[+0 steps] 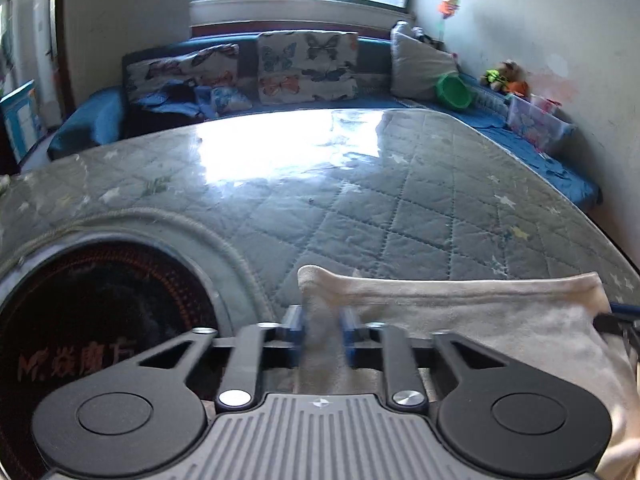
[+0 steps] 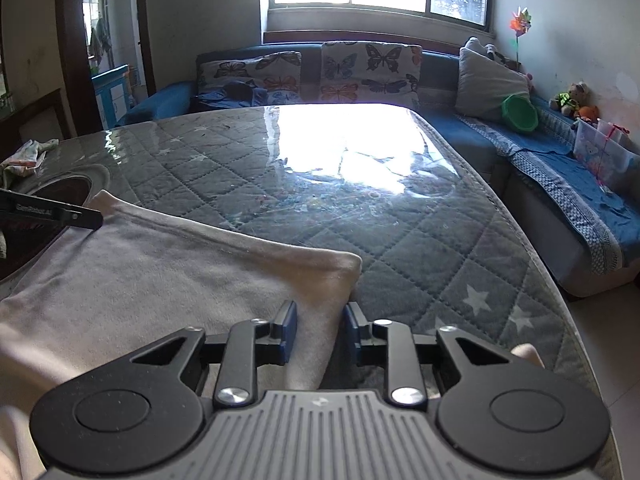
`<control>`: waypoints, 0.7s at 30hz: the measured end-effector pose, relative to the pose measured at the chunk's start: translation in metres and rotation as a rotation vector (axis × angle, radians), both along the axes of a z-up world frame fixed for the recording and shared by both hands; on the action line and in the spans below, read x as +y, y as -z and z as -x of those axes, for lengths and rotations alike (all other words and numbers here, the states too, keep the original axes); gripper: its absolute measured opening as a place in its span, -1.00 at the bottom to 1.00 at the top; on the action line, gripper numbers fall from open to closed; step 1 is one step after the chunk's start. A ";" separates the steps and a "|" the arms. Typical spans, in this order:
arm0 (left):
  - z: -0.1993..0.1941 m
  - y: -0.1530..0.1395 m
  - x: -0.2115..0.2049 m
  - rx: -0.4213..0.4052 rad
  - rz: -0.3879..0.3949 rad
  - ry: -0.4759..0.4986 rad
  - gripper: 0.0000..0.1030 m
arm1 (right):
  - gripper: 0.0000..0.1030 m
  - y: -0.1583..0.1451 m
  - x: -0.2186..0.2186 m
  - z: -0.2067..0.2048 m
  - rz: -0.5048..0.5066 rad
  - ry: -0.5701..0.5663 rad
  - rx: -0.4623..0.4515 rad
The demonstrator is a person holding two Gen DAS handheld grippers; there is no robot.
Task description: Fold clothes
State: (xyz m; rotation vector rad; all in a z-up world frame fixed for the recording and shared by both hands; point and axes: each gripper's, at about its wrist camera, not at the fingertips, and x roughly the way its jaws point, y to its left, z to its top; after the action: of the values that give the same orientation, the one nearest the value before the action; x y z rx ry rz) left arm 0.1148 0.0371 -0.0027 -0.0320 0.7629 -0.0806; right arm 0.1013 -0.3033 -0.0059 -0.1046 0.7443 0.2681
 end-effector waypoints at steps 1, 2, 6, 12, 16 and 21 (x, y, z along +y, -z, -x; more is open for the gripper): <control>0.000 0.000 -0.001 -0.008 -0.008 0.007 -0.84 | -0.73 0.000 0.002 -0.001 0.004 -0.004 -0.001; 0.002 0.000 -0.001 -0.019 -0.018 0.006 -0.85 | -0.81 -0.001 0.004 -0.003 0.009 -0.007 -0.004; 0.012 -0.003 0.012 -0.047 -0.029 -0.045 -0.86 | -0.85 -0.001 0.017 -0.011 0.038 -0.037 -0.015; 0.026 -0.013 0.059 -0.061 -0.018 -0.160 -0.86 | -0.89 -0.003 0.055 -0.033 0.052 -0.121 -0.033; 0.024 -0.015 0.092 -0.055 -0.030 -0.236 -0.86 | -0.90 -0.004 0.094 -0.052 0.066 -0.193 -0.039; 0.018 -0.017 0.135 -0.052 -0.040 -0.324 -0.86 | -0.90 -0.006 0.143 -0.078 0.076 -0.255 -0.050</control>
State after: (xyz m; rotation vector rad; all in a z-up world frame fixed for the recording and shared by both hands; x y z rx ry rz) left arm 0.0966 0.1719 0.0142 -0.1147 0.6987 0.2413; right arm 0.1796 -0.1606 0.0003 -0.2779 0.6917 0.4784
